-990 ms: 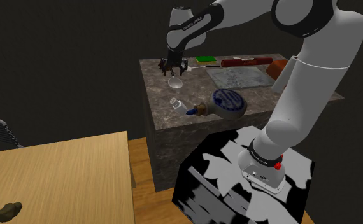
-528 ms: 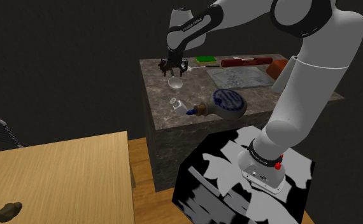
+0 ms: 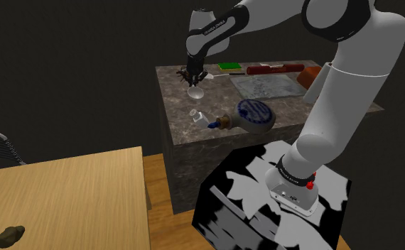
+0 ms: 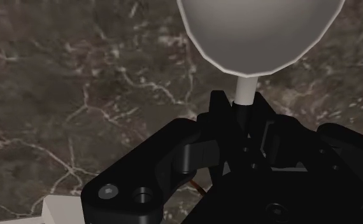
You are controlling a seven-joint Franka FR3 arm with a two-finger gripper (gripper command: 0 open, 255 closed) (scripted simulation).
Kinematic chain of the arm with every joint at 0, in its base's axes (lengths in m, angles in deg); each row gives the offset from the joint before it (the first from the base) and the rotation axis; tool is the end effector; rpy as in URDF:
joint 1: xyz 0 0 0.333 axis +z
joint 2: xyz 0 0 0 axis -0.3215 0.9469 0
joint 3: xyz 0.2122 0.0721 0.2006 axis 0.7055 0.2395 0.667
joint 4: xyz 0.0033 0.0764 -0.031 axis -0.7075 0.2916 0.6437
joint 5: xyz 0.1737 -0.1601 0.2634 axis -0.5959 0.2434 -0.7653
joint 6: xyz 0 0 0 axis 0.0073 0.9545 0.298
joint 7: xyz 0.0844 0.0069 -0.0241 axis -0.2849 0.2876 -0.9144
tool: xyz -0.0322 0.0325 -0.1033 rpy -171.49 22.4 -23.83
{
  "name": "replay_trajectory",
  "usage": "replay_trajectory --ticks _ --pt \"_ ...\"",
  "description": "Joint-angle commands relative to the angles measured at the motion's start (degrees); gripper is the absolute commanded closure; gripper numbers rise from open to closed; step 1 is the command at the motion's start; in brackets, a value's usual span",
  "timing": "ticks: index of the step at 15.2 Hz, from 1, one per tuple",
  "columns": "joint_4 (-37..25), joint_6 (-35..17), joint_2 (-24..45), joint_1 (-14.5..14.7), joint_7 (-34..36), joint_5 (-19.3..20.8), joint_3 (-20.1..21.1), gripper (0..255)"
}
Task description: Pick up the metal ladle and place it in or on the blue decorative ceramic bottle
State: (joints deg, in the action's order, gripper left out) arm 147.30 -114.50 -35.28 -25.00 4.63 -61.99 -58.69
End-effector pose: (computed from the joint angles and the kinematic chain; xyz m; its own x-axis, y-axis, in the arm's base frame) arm 0.5541 -0.0505 0.3374 0.7940 -0.6056 0.0527 -0.6047 -0.7958 -0.0336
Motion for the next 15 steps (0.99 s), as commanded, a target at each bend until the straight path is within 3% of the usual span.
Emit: replay_trajectory --ticks 1,15 --pt "0.0 0.0 0.0 0.0 0.0 0.0 0.0 255" --pt "-4.13 9.08 -4.95 -0.03 -0.1 -0.14 0.03 255"
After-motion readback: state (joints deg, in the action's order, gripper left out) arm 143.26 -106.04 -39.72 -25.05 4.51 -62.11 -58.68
